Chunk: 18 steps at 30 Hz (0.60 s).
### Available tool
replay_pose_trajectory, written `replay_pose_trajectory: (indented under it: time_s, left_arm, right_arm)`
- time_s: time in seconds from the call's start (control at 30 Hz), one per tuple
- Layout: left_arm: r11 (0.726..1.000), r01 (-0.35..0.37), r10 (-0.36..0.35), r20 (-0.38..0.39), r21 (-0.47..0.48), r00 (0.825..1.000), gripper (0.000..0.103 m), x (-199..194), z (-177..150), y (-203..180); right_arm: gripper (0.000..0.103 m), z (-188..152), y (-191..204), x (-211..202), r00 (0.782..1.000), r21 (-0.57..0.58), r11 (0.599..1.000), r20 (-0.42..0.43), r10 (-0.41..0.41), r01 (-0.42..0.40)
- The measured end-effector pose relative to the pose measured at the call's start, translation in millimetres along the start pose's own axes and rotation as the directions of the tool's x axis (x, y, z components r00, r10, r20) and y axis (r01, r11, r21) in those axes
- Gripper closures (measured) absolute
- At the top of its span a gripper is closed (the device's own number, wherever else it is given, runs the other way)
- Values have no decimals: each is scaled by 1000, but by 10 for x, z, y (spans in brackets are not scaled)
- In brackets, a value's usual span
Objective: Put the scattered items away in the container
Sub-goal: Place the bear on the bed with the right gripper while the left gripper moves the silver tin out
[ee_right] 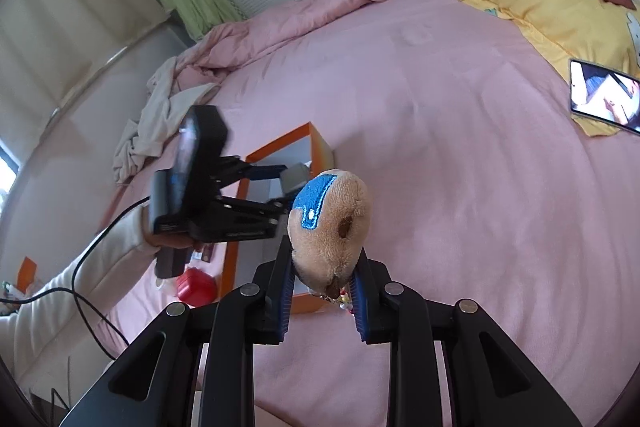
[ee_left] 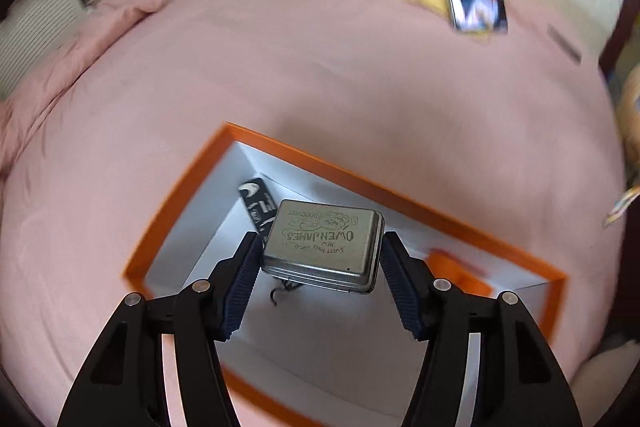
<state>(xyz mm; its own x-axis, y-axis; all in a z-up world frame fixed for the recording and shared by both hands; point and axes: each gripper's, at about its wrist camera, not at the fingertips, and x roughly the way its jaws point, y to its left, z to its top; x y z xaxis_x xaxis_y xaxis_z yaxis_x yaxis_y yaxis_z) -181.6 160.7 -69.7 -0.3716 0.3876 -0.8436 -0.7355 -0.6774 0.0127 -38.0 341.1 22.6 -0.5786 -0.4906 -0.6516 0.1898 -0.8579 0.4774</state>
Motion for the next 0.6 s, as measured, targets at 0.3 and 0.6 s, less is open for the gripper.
replay_pose_trajectory:
  time_s: [0.3,0.6]
  left_arm:
    - [914,-110,156,86,-390,984,42,-1249,-1068,841]
    - [763,-291,310,-69,-577,948,35,-1847,-2282,1429]
  right_arm:
    - [79,179,843,363,990,-145,980,-44,132,-137]
    - [55,-4,1962,1407,968,-289,933,-189,164,-215]
